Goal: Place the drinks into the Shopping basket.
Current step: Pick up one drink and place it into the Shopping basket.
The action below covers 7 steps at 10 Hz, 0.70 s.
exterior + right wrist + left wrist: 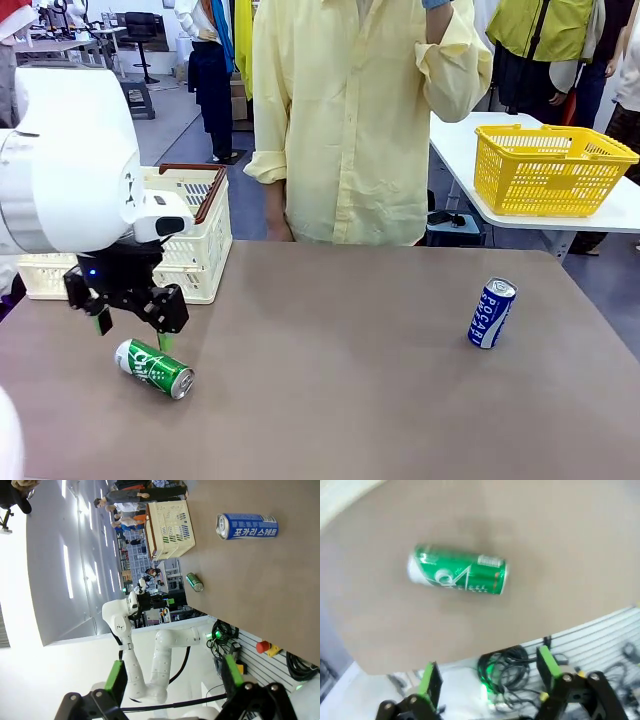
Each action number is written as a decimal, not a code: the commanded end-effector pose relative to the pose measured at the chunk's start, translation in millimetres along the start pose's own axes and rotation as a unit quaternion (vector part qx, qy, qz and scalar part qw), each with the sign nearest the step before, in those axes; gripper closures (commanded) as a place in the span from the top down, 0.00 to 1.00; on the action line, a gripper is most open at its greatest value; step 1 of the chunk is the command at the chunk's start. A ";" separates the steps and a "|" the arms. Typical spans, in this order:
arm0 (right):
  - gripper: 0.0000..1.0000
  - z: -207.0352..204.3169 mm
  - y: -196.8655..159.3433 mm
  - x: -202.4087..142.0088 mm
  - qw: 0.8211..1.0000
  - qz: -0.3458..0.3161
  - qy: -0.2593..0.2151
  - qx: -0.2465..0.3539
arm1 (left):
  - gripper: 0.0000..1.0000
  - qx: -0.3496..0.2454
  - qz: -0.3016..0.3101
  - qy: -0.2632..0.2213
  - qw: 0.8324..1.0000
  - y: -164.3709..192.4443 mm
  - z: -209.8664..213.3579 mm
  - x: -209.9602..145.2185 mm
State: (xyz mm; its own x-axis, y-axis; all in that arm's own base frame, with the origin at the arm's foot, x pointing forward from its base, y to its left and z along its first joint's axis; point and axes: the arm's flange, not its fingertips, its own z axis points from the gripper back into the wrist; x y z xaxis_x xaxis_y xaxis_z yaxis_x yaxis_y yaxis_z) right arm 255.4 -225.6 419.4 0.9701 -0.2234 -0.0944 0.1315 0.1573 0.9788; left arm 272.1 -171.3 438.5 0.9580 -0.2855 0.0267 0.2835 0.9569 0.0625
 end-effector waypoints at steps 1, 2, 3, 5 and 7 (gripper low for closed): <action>1.00 3.1 0.5 -1.0 1.000 0.013 0.005 0.001 | 1.00 -0.083 -0.384 -0.078 0.916 36.6 -0.2 19.2; 1.00 3.1 0.5 -1.0 1.000 0.013 0.005 0.001 | 1.00 -0.151 -0.491 -0.114 0.850 49.9 2.3 22.5; 1.00 3.1 0.5 -1.0 1.000 0.013 0.005 0.001 | 1.00 -0.186 -0.561 -0.140 0.794 57.6 3.0 23.1; 1.00 3.1 0.5 -1.0 1.000 0.013 0.005 0.001 | 1.00 -0.204 -0.695 -0.174 0.667 66.2 -0.7 17.1; 1.00 3.1 0.5 -1.0 1.000 0.013 0.005 0.001 | 1.00 -0.152 -0.782 -0.140 0.588 68.4 -9.4 12.0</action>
State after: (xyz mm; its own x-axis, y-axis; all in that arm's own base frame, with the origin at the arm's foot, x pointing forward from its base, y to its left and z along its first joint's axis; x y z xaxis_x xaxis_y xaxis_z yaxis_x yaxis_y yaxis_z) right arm 255.4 -225.7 419.5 0.9701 -0.2235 -0.0943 0.1313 0.1573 0.9788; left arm 323.2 -127.6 455.0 0.1651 -0.9480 0.2721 0.9761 0.1965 0.0926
